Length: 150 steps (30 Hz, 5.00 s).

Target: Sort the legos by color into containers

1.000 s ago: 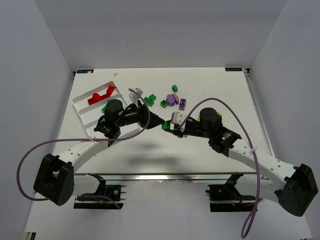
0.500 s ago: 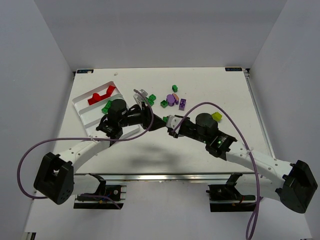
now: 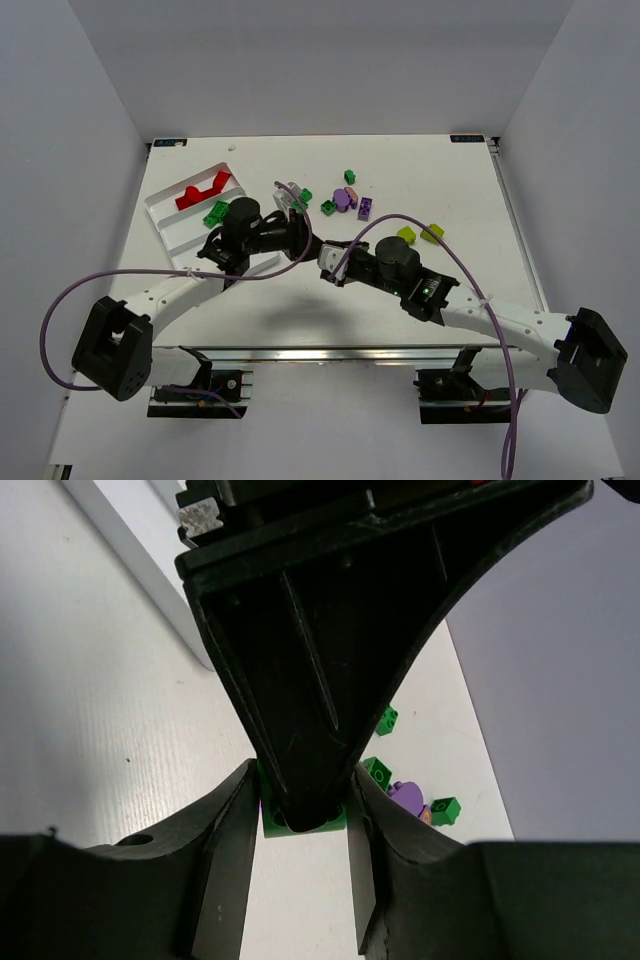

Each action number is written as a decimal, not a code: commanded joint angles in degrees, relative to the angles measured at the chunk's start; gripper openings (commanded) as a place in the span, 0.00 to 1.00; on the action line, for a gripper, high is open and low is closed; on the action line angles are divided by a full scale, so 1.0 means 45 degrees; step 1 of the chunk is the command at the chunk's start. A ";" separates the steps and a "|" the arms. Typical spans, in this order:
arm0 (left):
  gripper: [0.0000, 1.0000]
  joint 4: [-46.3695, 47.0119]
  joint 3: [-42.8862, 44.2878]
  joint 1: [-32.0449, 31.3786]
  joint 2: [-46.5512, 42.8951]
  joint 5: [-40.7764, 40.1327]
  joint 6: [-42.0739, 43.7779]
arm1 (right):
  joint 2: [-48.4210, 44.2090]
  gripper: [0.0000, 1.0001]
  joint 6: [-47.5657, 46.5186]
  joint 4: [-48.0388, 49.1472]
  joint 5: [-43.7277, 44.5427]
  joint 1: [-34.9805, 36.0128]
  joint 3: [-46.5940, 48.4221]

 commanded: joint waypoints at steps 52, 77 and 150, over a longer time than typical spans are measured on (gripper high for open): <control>0.68 -0.8726 0.6714 0.6841 0.6108 -1.5269 0.3644 | -0.1371 0.60 0.1081 -0.1414 -0.0123 -0.1395 0.0929; 0.56 -0.1106 0.1186 0.6471 -0.1413 -0.3687 -0.0811 | 0.3900 0.84 0.5769 -0.5611 -0.2894 -0.8622 0.5379; 0.78 -0.0211 0.0719 0.2585 -0.1296 -0.2165 0.0985 | 0.7676 0.00 1.1566 -0.2333 -0.9044 -0.8603 0.8649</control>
